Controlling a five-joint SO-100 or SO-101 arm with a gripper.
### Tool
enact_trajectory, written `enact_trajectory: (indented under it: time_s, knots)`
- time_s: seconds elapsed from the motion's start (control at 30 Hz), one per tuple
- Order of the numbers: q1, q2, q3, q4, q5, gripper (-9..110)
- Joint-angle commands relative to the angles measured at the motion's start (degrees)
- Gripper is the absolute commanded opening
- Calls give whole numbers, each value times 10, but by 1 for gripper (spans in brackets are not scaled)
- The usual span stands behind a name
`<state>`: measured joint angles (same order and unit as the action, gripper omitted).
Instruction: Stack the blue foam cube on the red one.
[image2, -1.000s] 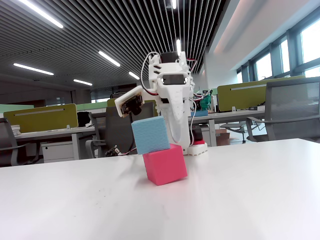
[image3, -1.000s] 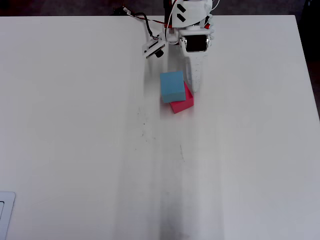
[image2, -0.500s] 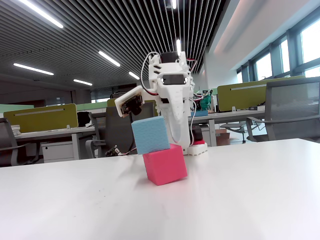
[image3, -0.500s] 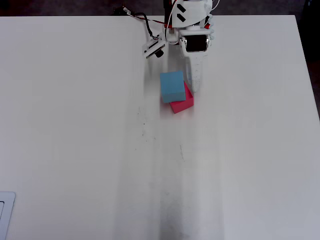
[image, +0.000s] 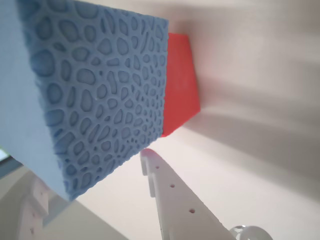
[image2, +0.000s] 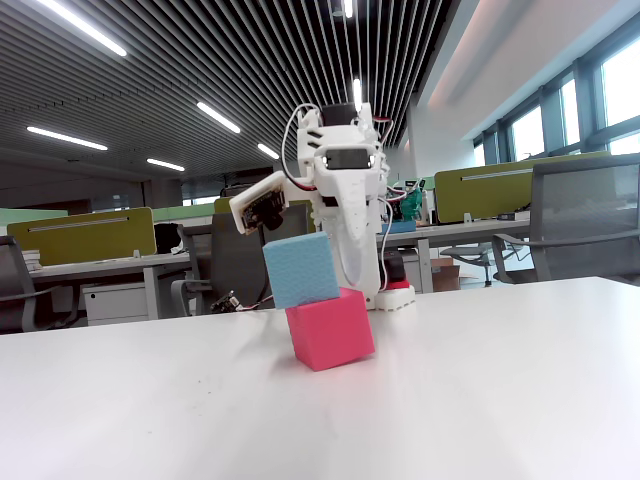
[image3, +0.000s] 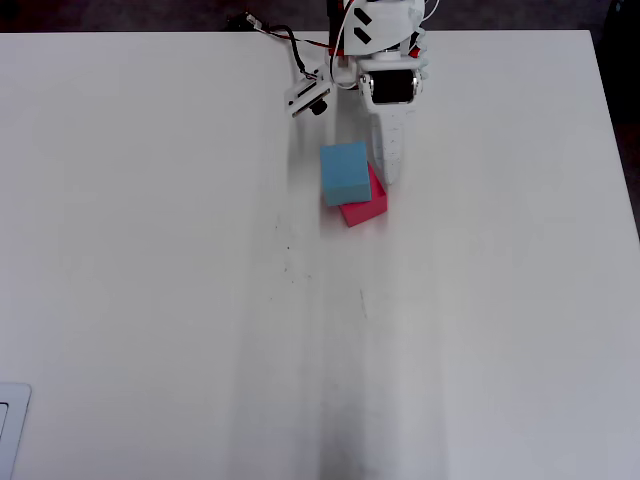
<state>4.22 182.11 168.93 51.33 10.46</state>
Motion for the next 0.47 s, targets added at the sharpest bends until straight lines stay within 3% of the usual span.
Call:
enact_trajectory:
  time_s: [0.0, 0.43]
  knots:
    - [3, 4, -32, 0, 3, 24]
    - [-11, 4, -37, 22, 3, 24]
